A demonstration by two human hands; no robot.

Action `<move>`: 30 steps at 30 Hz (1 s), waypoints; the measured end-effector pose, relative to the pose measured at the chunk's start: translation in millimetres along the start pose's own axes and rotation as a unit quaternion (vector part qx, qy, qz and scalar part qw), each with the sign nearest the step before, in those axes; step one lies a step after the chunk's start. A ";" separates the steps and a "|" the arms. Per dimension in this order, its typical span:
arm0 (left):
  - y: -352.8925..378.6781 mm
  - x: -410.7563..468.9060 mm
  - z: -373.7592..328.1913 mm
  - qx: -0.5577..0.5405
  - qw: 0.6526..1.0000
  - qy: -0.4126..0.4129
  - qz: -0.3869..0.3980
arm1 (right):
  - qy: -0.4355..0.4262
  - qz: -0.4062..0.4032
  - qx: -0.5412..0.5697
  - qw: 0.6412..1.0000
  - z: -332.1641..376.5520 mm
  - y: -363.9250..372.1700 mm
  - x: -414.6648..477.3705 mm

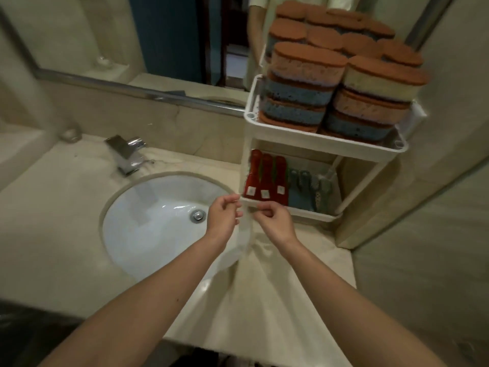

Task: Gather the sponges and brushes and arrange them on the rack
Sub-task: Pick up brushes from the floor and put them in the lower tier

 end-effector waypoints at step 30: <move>-626.7 -311.4 68.2 -0.100 0.888 0.003 -0.449 | -0.170 0.436 -0.141 0.872 118.1 493.9 -418.2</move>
Point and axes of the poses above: each hand's wrist, its own x-axis towards the middle knuckle, its own y-axis out of the palm, z = x × y, the point moved 9 cm from there along x, towards the middle knuckle, and after that the axes turned 15 degrees about -x, right-handed, at the moved point
